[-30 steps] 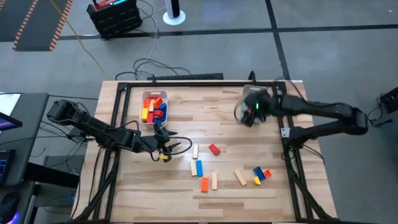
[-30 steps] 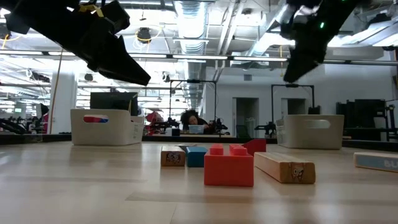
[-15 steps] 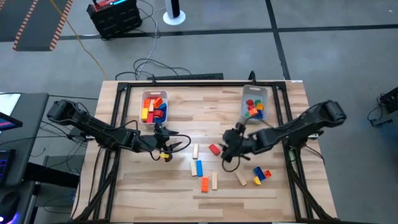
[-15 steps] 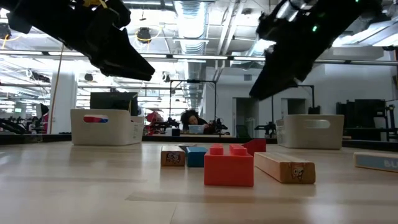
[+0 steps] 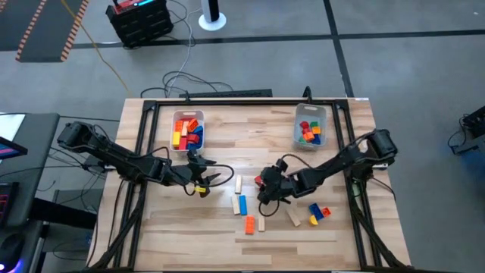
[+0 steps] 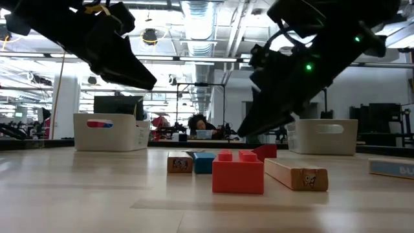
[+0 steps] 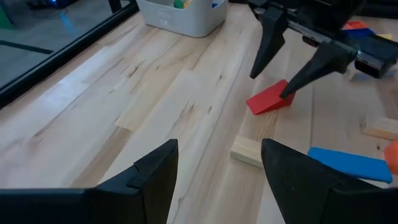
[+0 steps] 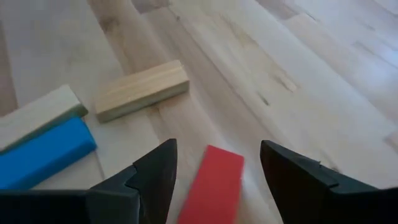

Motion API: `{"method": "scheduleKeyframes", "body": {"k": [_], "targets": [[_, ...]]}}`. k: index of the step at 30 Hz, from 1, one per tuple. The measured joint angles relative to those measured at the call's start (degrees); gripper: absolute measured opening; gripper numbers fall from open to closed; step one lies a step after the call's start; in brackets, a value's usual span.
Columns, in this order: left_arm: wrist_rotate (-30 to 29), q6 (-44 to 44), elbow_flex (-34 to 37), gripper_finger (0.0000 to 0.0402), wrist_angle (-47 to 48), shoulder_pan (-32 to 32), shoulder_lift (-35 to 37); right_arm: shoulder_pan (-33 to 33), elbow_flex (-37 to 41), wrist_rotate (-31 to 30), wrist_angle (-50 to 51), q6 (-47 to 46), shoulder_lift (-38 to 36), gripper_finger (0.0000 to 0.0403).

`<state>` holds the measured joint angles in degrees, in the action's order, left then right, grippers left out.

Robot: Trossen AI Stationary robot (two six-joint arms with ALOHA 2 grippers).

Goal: Sort blocks by size
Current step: Put the large red block into the white bin

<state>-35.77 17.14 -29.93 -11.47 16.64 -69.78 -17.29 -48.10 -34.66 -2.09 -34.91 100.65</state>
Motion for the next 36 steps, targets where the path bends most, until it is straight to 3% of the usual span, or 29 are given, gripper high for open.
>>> {"method": "scheduleKeyframes", "body": {"k": [16,20,36], "targets": [[0.07,1.92,0.00,0.0224,0.47,1.07,0.00,-6.07,2.40,-8.83,-1.83,-6.01,1.94,0.0260],[0.07,2.08,0.00,0.0224,0.44,1.07,0.00,-6.41,5.18,-8.94,-8.09,-6.69,1.94,0.0260],[0.02,1.55,0.04,0.0224,0.34,0.90,0.00,-6.86,7.52,-6.61,-12.63,-7.06,4.65,0.0260]]}}
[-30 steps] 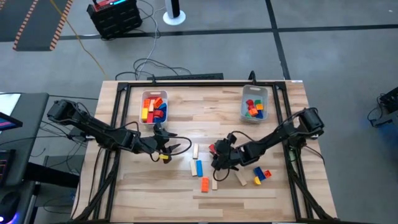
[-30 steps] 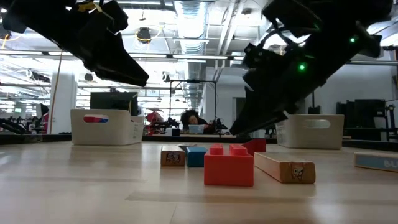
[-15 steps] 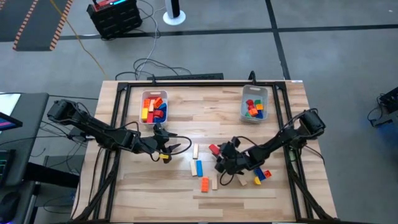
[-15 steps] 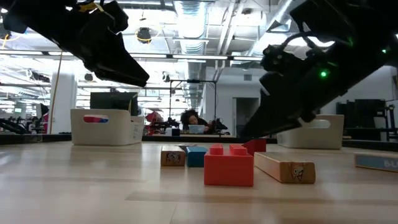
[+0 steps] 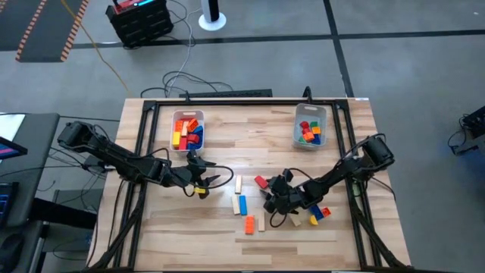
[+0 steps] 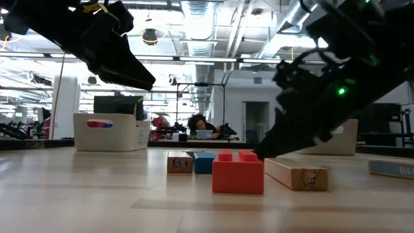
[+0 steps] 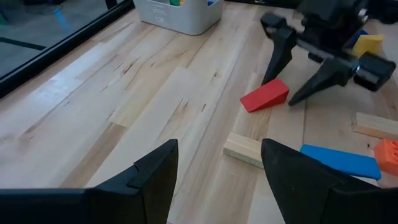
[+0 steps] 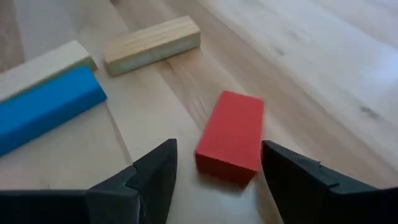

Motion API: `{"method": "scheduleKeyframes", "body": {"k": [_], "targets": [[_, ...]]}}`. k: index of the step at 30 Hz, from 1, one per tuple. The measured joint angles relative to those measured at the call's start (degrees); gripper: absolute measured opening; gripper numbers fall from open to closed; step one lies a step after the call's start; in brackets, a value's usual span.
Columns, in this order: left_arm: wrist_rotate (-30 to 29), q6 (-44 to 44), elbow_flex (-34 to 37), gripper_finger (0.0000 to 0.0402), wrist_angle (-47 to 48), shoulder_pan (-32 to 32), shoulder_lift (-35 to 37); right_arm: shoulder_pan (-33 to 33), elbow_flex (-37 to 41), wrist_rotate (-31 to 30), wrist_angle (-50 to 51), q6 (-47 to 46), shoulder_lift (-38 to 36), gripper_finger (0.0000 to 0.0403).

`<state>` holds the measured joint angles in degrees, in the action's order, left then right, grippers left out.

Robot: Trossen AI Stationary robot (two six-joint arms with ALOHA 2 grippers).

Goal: Sort blocks by size
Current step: Put the large red block into the white bin

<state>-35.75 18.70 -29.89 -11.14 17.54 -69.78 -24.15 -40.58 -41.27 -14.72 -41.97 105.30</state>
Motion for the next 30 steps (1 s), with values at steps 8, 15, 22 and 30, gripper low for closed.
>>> {"method": "scheduleKeyframes", "body": {"k": [8,15,22,30], "targets": [[-0.02,-0.46,0.02,0.0224,-0.25,0.00,0.00,1.00,-0.07,0.16,-5.48,1.86,3.61,0.0260],[-0.02,-0.84,0.02,0.0224,-0.01,0.00,0.00,1.30,-0.07,-0.01,-5.76,3.48,3.61,0.0242],[-0.02,-0.95,0.02,0.0224,0.14,0.00,0.00,1.75,0.00,0.01,-4.01,7.77,-0.30,0.0154],[-0.03,-0.98,0.02,0.0224,0.24,0.00,0.00,3.47,-0.06,-3.78,18.25,9.76,-18.72,0.0154]]}}
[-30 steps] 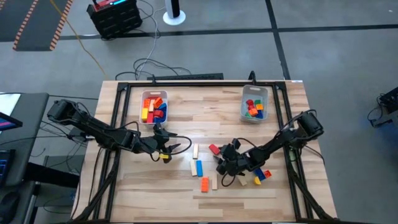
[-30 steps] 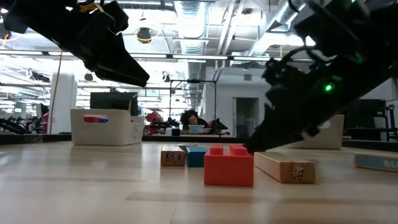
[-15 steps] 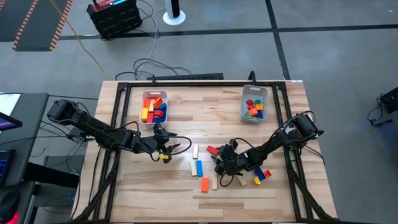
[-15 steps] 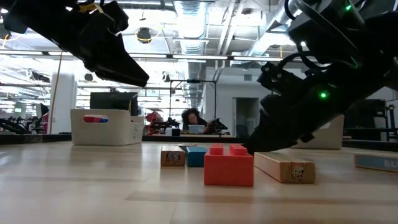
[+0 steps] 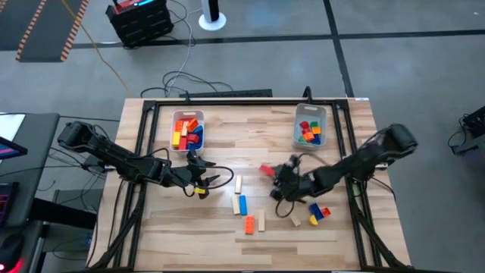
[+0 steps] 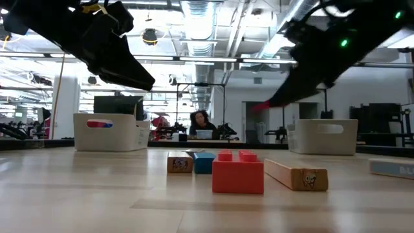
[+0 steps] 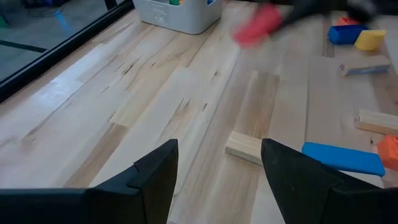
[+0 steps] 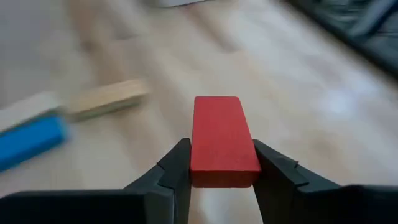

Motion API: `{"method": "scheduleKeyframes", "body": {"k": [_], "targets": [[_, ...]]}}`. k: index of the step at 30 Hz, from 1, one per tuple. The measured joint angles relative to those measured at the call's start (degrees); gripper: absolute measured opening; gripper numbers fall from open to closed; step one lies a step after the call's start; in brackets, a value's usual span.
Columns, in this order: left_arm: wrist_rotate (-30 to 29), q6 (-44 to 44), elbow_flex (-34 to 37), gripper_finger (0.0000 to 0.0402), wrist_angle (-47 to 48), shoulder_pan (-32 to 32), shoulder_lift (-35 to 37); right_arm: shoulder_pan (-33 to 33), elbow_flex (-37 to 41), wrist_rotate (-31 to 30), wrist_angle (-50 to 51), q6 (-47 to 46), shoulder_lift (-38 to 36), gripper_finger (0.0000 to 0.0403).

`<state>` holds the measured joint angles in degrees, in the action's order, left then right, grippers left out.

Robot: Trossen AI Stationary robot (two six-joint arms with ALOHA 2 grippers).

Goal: Sort blocks by size
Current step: Put the large red block into the white bin

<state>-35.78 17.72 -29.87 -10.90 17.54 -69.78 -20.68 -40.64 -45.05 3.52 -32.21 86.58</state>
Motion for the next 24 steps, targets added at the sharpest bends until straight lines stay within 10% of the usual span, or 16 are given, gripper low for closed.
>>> {"method": "scheduleKeyframes", "body": {"k": [9,24], "targets": [[0.01,0.04,0.00,0.0224,0.02,0.00,0.00,8.56,0.02,-4.40,41.49,-18.57,-21.20,0.0156],[-0.10,0.09,0.00,0.0224,-0.02,0.00,0.00,14.32,0.02,-3.49,45.93,-12.29,-25.48,0.0158]]}}
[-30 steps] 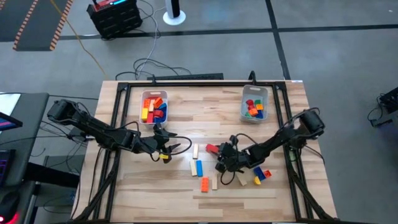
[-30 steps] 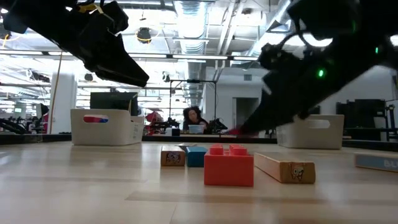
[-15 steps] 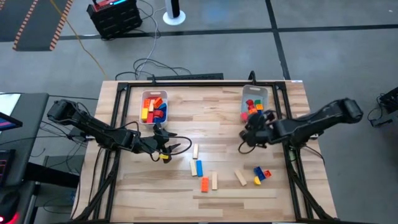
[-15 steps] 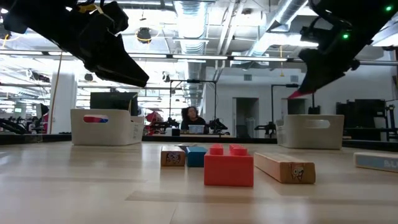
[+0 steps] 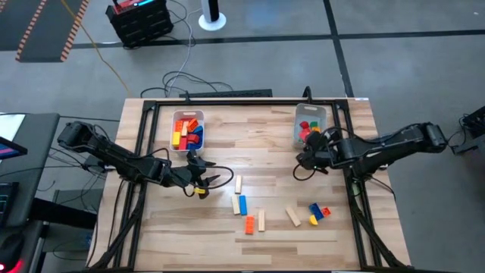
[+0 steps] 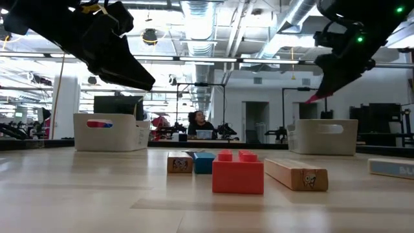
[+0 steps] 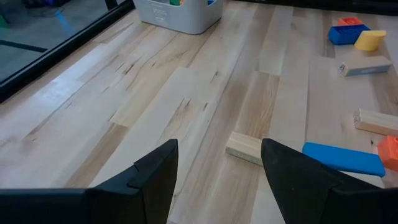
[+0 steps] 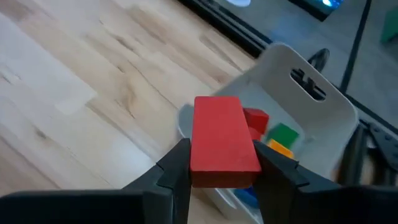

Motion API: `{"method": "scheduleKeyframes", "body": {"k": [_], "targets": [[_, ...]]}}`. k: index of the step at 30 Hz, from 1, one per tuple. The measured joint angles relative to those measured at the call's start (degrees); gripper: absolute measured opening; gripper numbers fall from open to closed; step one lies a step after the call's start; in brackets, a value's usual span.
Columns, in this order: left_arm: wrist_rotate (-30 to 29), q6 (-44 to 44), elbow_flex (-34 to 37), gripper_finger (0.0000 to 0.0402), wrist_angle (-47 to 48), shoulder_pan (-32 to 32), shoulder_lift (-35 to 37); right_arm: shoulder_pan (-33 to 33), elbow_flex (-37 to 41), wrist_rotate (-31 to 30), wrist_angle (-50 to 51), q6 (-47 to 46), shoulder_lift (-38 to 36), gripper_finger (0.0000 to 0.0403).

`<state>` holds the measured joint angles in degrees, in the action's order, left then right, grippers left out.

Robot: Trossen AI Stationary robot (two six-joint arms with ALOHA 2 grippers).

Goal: Sort blocks by size
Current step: Put the large red block into the white bin

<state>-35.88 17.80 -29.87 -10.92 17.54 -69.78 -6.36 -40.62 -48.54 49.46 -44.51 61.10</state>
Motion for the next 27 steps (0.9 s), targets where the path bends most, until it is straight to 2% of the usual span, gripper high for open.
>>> {"method": "scheduleKeyframes", "body": {"k": [3,7,12,17,21,27], "targets": [[0.05,-0.42,0.00,0.0224,-0.04,0.00,0.00,0.37,0.02,4.43,-1.81,5.52,-1.08,0.0158],[2.83,-6.74,0.00,0.0224,-1.93,0.09,-0.27,-1.50,0.02,16.90,-20.88,16.64,-1.59,0.0158],[6.87,-21.46,-0.02,0.0224,-9.48,0.44,-4.36,-2.30,-0.02,29.17,-43.07,21.76,3.03,0.0158],[7.13,-34.54,-0.02,0.0224,-21.02,0.46,-10.94,-2.43,-0.02,35.80,-56.24,20.84,13.95,0.0158],[6.86,-40.03,-0.76,0.0224,-27.63,0.46,-15.76,-2.92,-0.14,40.15,-66.66,20.56,21.69,0.0158],[6.58,-45.29,-4.35,0.0224,-30.14,0.52,-19.62,-2.85,-3.54,43.83,-70.11,20.85,28.00,0.0159]]}}
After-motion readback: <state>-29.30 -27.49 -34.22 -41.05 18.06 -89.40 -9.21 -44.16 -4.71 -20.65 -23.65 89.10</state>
